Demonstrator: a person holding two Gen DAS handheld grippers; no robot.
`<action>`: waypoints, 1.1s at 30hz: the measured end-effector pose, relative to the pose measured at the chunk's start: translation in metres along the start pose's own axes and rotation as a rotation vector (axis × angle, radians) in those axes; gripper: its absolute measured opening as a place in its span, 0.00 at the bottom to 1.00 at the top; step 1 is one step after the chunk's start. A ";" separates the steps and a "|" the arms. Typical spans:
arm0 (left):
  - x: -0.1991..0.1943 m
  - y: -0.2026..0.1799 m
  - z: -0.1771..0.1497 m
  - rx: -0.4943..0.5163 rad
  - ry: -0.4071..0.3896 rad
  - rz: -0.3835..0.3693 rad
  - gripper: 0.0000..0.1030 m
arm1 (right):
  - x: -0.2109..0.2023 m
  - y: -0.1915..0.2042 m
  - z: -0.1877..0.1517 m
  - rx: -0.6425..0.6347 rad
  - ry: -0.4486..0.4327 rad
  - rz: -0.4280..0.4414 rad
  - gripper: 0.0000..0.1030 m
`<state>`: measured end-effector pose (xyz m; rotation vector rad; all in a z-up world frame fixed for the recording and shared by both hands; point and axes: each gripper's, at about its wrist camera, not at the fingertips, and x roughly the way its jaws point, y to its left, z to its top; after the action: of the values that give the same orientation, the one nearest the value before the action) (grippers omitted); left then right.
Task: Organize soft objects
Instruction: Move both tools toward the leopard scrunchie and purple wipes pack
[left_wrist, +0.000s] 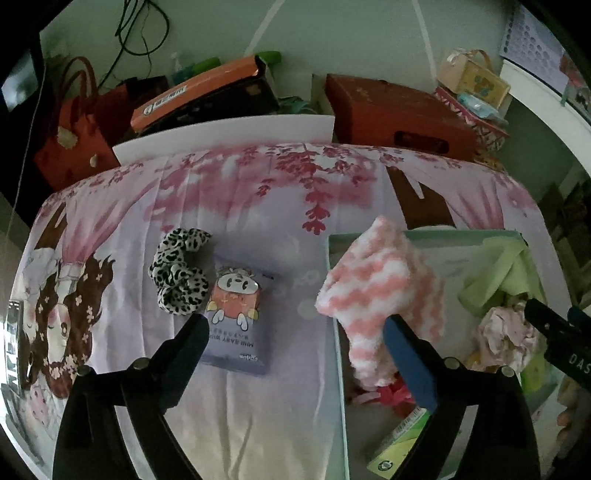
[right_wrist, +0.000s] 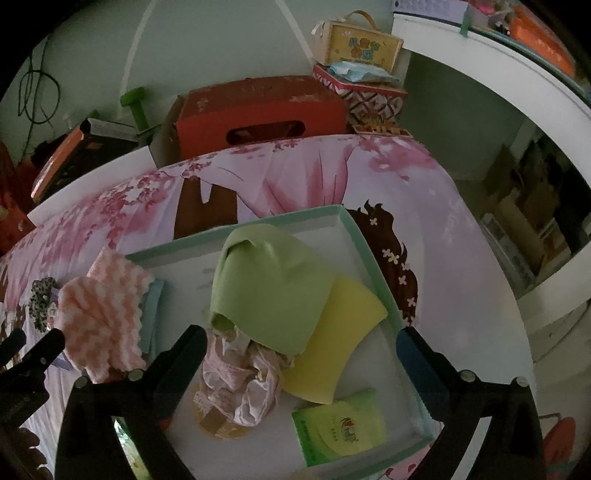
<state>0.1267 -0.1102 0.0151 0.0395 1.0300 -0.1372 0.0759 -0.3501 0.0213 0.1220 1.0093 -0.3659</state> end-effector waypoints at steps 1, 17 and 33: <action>0.000 0.000 0.000 -0.002 0.000 -0.001 0.93 | 0.001 0.000 0.000 0.001 0.003 0.000 1.00; 0.002 0.011 -0.001 -0.017 0.024 0.012 0.93 | 0.001 0.016 0.000 -0.032 0.011 0.007 1.00; -0.013 0.091 -0.002 -0.170 -0.007 0.163 0.93 | -0.027 0.100 -0.004 -0.180 -0.055 0.133 1.00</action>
<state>0.1309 -0.0186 0.0222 -0.0317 1.0242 0.0984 0.0958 -0.2494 0.0350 0.0163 0.9698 -0.1549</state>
